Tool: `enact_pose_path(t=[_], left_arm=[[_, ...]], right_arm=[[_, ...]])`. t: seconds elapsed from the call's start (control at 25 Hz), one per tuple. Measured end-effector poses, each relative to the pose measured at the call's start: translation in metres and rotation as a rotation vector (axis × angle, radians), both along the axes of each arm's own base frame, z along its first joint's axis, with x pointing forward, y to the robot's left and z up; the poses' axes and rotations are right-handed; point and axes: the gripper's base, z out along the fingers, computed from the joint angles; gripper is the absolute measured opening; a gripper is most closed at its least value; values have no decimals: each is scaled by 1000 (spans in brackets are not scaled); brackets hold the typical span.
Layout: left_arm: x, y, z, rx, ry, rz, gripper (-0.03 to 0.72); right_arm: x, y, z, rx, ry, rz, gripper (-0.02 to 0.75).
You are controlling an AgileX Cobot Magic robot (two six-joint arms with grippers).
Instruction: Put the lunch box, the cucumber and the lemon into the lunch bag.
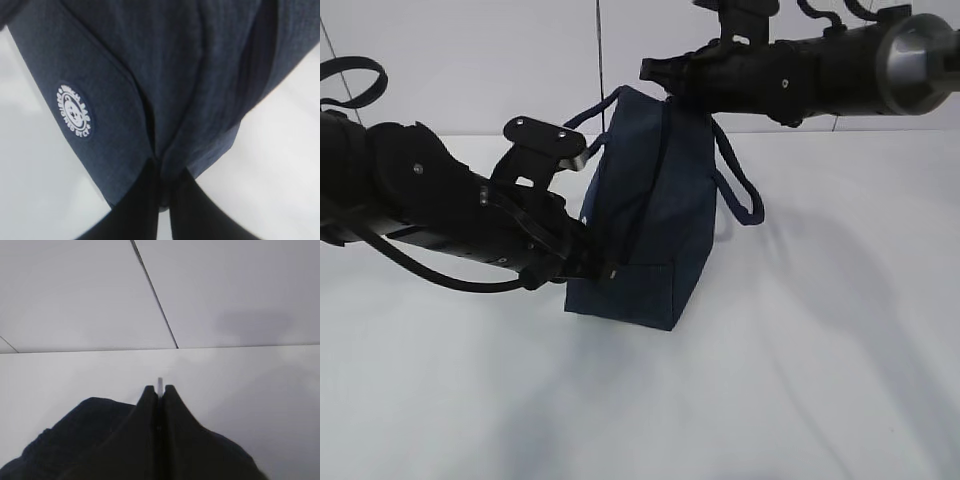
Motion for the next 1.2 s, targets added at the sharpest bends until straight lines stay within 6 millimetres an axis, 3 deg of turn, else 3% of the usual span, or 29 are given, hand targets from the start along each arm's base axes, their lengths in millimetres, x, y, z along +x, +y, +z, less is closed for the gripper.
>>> enact_pose_path(t=[0.16,0.48,0.6,0.72,0.84,1.2], left_arm=[[0,0,0,-2,2,3,-4],[-3,-4,2,-22,68,-10,11],[-3,-7,10,-44,93,-21,87],[-6,-8,22,-68,105,-40,237],[-13,-8,37,-104,134,-62,327],[-14,-5,83,-183,214,-114,355]], right_arm=[[2,-1,-11,-9,28,-2,0],[2,-3,-13,-21,65,-6,0],[1,-4,-15,-29,81,-5,0],[1,-5,-16,-34,93,-6,0],[1,-5,-16,-34,96,-5,0],[-2,-6,-8,-38,95,-3,0]])
